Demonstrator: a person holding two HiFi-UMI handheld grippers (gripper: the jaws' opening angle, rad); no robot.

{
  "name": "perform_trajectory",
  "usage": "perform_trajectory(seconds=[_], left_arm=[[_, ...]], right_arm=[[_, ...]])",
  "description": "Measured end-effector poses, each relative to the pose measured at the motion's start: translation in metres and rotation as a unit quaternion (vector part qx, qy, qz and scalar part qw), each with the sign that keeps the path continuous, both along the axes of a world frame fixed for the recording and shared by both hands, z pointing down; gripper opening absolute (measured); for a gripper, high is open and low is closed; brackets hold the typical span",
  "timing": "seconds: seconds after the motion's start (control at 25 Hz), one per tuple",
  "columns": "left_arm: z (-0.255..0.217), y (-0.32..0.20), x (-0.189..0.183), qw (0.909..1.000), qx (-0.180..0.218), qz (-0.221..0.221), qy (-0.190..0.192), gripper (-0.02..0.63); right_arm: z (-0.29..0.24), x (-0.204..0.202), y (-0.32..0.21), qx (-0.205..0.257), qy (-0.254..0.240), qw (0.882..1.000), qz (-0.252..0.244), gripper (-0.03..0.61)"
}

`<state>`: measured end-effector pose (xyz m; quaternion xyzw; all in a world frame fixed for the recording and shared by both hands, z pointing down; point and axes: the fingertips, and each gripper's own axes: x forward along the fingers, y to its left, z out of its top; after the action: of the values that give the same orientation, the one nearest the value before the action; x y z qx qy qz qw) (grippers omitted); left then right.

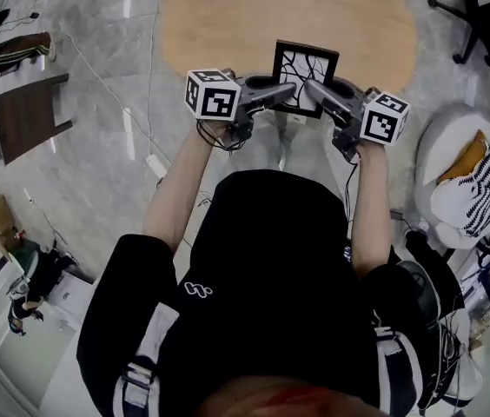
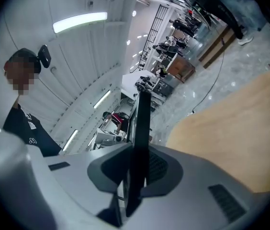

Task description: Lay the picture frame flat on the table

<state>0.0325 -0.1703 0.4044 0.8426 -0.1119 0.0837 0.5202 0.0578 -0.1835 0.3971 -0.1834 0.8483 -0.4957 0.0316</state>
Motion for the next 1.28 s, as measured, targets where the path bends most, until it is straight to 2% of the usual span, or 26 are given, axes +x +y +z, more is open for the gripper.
perform_trajectory(seconds=[0.36, 0.68, 0.96, 1.12, 1.28], left_arm=[[0.103, -0.005, -0.006, 0.9978, -0.061, -0.026, -0.007, 0.074], [0.192, 0.003, 0.001, 0.9947, -0.098, -0.026, -0.013, 0.084], [0.227, 0.004, 0.007, 0.9962, -0.076, -0.042, -0.004, 0.104], [0.233, 0.000, -0.009, 0.9940, -0.046, -0.093, -0.036, 0.132], [0.250, -0.028, -0.050, 0.9811, -0.046, -0.172, -0.075, 0.132]], right_arm=[[0.104, -0.006, -0.005, -0.062, 0.010, 0.998, 0.010, 0.044], [0.191, 0.001, 0.003, -0.100, 0.009, 0.995, 0.019, 0.046], [0.222, 0.006, 0.006, -0.109, -0.023, 0.994, 0.014, 0.030], [0.222, 0.005, 0.004, -0.110, -0.030, 0.993, 0.017, 0.025], [0.246, 0.006, -0.033, -0.119, -0.002, 0.992, 0.039, 0.023]])
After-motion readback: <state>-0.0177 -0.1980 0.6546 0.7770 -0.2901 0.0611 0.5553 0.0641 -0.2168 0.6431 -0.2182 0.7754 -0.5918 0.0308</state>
